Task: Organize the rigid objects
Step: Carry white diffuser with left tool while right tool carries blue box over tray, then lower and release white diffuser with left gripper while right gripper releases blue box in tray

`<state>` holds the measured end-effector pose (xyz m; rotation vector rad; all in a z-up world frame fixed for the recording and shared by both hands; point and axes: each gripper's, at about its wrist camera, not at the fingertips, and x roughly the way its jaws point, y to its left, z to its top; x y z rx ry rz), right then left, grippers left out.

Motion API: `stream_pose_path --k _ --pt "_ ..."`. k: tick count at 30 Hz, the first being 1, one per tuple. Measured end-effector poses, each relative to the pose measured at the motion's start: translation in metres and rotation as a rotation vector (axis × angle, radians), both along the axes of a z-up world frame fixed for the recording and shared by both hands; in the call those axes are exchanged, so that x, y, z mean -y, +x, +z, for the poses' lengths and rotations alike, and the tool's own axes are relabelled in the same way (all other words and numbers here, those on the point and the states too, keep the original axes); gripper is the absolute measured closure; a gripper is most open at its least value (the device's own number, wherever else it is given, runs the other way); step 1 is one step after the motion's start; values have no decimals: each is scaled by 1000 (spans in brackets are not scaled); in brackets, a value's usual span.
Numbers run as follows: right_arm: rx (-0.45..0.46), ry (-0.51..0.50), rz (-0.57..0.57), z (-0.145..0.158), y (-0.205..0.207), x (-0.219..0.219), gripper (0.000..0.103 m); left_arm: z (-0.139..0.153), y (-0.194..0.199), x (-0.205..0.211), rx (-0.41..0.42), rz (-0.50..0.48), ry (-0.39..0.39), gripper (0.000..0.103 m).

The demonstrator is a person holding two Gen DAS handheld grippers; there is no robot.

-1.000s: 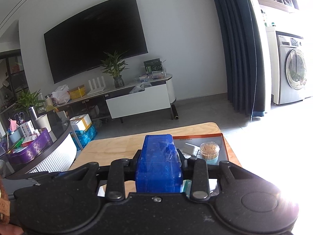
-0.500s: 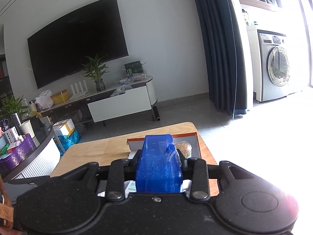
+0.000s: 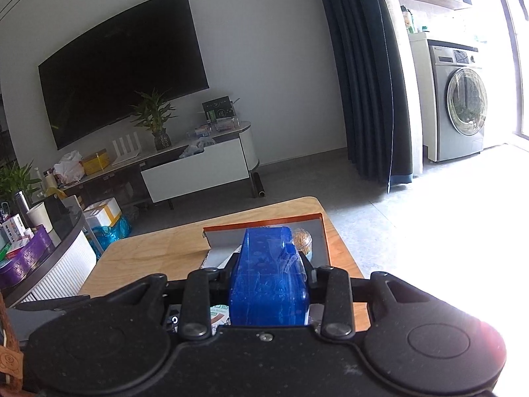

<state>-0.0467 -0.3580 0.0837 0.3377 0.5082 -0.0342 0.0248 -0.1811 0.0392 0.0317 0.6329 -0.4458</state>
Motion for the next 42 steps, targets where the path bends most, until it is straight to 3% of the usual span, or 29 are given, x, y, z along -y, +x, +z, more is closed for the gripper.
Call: stream_pose_path --k 42 --pt "-86 -58 29 -29 66 6 62 -17 31 20 -73 -46 -14 48"
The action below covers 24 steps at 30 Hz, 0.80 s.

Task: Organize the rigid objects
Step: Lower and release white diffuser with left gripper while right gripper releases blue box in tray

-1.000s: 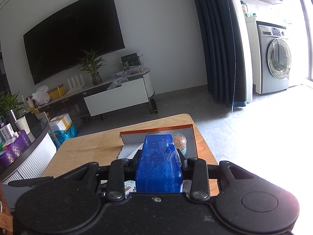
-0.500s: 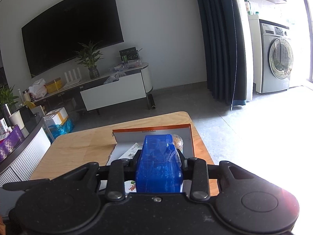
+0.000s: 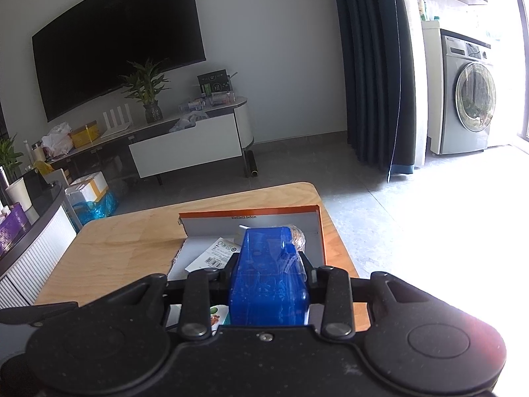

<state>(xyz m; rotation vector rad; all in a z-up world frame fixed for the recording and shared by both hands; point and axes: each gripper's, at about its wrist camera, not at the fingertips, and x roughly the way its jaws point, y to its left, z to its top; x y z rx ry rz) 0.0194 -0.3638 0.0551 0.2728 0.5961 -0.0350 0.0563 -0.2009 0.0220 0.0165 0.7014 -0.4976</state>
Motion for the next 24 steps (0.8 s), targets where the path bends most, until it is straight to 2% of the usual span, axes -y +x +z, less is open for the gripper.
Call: stream_pose_path --k 8,13,15,16,18,22,24 --pt "-12 -24 2 -4 10 0 62 -1 2 0 -6 -3 -6 48" --pt "-20 -81 4 -9 19 -4 62 -2 6 -1 -15 1 -6 48" --pt "-32 -122 15 -14 25 -9 58 -3 7 -1 -20 1 -3 48" --pt "-38 -122 37 -17 28 -11 52 -4 7 -1 -22 0 -3 48" --pt "-20 -83 56 -17 27 -10 45 -5 8 -2 -27 1 0 48" --pt "26 36 45 -10 22 4 45 -6 9 -1 -31 -5 1 48" --pt "37 57 33 -6 18 11 45 -7 8 2 -37 -16 -2 48"
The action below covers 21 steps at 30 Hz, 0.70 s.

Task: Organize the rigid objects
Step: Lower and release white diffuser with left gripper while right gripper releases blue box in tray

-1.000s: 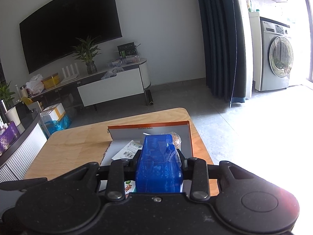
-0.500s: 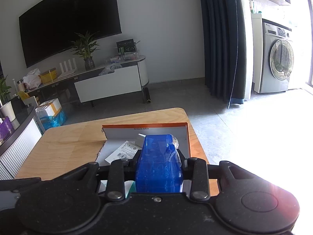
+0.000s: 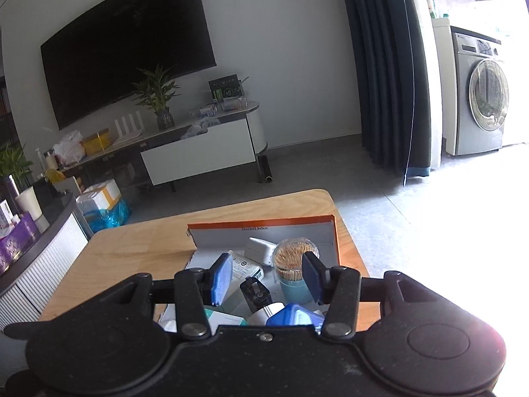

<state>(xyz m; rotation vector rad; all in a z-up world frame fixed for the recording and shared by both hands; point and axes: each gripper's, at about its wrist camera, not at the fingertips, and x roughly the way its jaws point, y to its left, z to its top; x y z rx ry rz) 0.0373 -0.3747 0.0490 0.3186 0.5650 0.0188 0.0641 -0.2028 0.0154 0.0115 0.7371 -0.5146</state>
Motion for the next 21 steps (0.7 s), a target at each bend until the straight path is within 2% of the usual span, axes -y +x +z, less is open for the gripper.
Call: stream_pose_path --k 6,9,11,19,21 --pt "22 13 -36 10 -17 12 36 -2 0 14 -2 -45 3 48" --pt "25 -8 -42 13 -27 12 34 -7 3 17 -27 -68 -27 49" --pt "28 -15 -44 14 -32 12 33 -7 2 16 -36 -69 -39 38" --pt "41 -5 -55 20 -54 18 31 11 -11 9 7 -24 -21 33" --pt "45 -9 -54 22 -58 18 27 17 -17 7 20 -18 -13 26"
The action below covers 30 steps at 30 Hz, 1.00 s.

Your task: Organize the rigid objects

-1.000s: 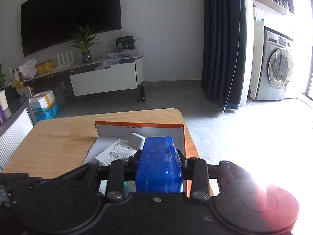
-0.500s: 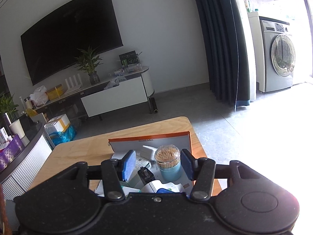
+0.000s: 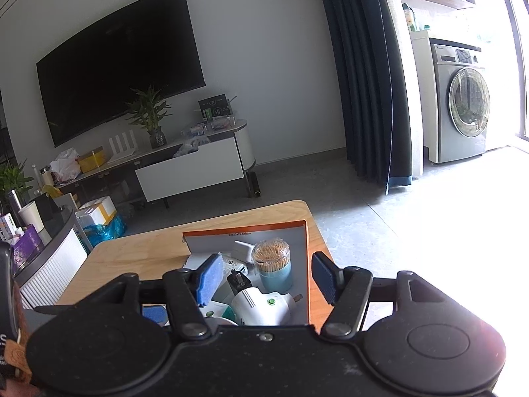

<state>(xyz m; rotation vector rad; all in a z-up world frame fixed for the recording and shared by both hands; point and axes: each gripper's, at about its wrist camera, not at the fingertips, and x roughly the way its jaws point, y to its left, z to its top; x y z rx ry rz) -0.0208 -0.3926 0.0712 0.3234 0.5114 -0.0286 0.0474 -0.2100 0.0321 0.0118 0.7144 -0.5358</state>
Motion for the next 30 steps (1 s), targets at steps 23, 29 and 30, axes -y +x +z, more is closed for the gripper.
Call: stream_pose_path --k 23,29,30 --pt "-93 -22 52 -12 -57 -26 19 1 -52 -33 4 205 137 0" --pt "-127 -19 57 -19 -58 -30 19 -3 -53 -33 0 215 147 0" --pt "-132 -21 57 -20 -58 -30 19 -4 -53 -32 -2 215 149 0"
